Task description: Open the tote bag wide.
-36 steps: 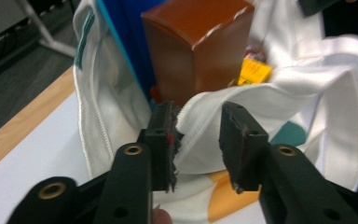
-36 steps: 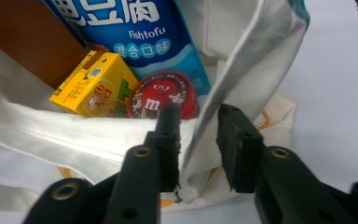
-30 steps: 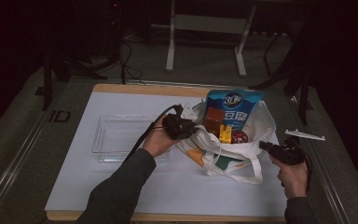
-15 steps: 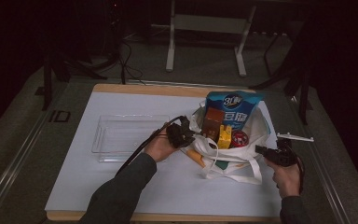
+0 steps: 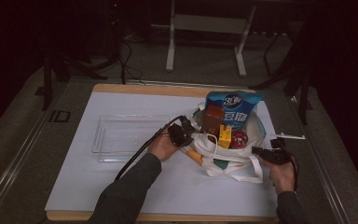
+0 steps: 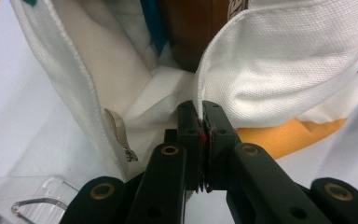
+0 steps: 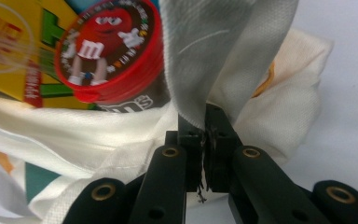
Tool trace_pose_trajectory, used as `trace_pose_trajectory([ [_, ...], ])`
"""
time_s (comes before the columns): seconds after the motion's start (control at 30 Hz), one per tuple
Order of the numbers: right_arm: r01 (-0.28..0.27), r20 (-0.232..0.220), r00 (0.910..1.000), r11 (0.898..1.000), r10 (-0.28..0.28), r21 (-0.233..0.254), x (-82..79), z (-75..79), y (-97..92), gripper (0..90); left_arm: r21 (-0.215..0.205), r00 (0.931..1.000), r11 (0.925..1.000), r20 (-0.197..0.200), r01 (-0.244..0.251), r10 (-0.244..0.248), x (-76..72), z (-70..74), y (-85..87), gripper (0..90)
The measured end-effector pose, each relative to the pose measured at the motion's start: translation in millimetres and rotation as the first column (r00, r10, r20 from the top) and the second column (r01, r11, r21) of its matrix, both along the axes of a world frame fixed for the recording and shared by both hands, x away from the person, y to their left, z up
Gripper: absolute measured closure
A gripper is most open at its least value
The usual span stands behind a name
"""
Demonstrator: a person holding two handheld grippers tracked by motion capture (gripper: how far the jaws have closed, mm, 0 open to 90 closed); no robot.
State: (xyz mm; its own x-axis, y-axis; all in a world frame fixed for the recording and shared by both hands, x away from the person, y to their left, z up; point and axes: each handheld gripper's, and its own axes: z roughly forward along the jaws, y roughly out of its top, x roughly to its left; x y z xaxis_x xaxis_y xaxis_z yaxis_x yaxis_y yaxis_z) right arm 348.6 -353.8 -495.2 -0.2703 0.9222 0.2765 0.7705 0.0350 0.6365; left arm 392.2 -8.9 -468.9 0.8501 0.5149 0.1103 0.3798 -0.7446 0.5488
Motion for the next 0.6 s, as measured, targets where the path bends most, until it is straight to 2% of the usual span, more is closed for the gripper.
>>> trace_pose_trajectory([
  [0.1, -0.001, -0.009, 1.0, 1.0, 0.001, -0.006, 3.1, -2.2, 1.5, 86.9, -0.006, 0.9996, 0.9998, -0.02, -0.019, 0.019, 3.1, -2.2, -0.3, 87.3],
  [0.23, -0.004, -0.009, 0.9999, 1.0, 0.004, -0.014, 3.6, -1.4, 2.0, 86.7, -0.008, 0.9996, 0.9998, -0.019, -0.018, 0.018, 2.4, -1.8, 0.0, 86.6],
  [0.3, -0.014, 0.007, 0.9999, 1.0, 0.014, -0.026, 0.7, 2.4, 1.9, 84.3, -0.022, 0.9996, 0.9996, -0.021, -0.017, 0.017, 1.4, 0.0, 2.4, 85.3],
  [0.37, -0.024, 0.02, 0.9995, 0.999, 0.024, -0.04, -2.1, 6.5, 1.3, 80.0, -0.049, 0.9994, 0.9988, -0.033, -0.009, 0.007, 0.5, 2.6, 5.1, 78.5],
  [0.4, -0.024, 0.02, 0.9995, 0.999, 0.024, -0.04, -2.1, 6.5, 1.3, 80.0, -0.051, 0.9994, 0.9987, -0.034, -0.003, 0.002, -0.3, 4.2, 5.9, 78.5],
  [0.43, -0.025, 0.028, 0.9993, 0.999, 0.026, -0.041, -3.4, 8.9, 0.0, 77.5, -0.055, 0.9996, 0.9985, -0.027, 0.002, -0.003, -1.2, 6.1, 6.7, 77.4],
  [0.47, -0.02, 0.047, 0.9987, 0.999, 0.022, -0.037, -5.8, 14.1, -2.9, 73.4, -0.076, 0.9995, 0.9971, -0.026, 0.012, -0.014, -2.9, 10.4, 8.8, 73.0],
  [0.53, -0.021, 0.053, 0.9983, 0.999, 0.023, -0.036, -7.3, 17.0, -4.2, 71.5, -0.08, 0.9996, 0.9967, -0.023, 0.014, -0.016, -3.5, 12.1, 9.8, 69.3],
  [0.57, -0.021, 0.078, 0.9967, 0.999, 0.024, -0.038, -10.4, 23.4, -6.4, 66.4, -0.085, 0.9997, 0.9963, -0.016, 0.016, -0.017, -5.0, 15.4, 11.7, 68.0],
  [0.6, -0.018, 0.087, 0.996, 0.999, 0.021, -0.035, -12.0, 27.0, -7.9, 65.5, -0.09, 0.9998, 0.9957, -0.008, 0.019, -0.02, -6.0, 17.9, 13.5, 66.3],
])
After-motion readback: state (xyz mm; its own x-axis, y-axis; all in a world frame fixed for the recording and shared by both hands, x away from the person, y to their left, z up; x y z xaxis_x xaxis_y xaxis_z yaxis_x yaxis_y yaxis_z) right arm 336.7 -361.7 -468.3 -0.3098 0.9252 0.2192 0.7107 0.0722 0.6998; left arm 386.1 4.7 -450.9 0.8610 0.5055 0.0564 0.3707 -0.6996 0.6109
